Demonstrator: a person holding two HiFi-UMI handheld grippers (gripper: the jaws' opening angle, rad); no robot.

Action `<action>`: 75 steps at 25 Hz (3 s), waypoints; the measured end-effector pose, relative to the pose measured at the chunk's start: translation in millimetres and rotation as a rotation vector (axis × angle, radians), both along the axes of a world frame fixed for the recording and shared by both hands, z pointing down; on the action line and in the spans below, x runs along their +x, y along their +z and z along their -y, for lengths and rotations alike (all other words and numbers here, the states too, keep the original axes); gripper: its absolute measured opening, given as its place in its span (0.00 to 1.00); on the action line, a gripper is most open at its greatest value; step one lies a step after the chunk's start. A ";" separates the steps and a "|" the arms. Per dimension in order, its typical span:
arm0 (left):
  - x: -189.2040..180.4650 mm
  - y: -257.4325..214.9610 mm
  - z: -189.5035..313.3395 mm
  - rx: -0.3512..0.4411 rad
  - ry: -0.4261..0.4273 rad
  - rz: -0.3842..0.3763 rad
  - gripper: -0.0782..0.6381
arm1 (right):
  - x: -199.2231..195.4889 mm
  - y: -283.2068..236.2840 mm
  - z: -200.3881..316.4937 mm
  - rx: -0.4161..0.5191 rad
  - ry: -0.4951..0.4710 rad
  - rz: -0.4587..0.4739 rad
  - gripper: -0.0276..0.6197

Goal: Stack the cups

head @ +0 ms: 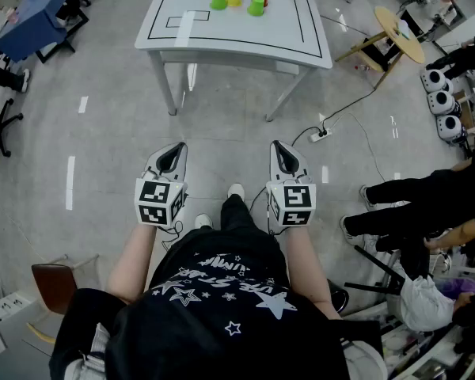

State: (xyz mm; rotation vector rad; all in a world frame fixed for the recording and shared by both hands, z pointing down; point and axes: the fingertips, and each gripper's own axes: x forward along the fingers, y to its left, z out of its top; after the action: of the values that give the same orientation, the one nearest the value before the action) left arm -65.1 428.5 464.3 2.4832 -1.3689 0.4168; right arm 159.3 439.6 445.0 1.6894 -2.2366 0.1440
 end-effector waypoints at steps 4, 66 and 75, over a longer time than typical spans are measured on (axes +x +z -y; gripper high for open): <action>1.3 -5.2 -5.6 0.000 0.010 -0.015 0.13 | -6.4 -5.0 -1.6 0.003 -0.013 -0.002 0.05; 22.2 7.0 353.2 -0.065 -0.277 0.054 0.13 | 36.5 61.5 426.6 -0.151 -0.193 0.212 0.52; -13.5 15.7 414.9 -0.076 -0.236 0.046 0.13 | -15.8 57.2 489.6 -0.151 -0.190 0.202 0.52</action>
State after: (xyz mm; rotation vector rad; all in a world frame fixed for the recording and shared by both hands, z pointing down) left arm -78.6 13.6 480.0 2.2300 -1.6098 0.4658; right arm 143.5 -50.0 502.2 1.4316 -2.4486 0.4431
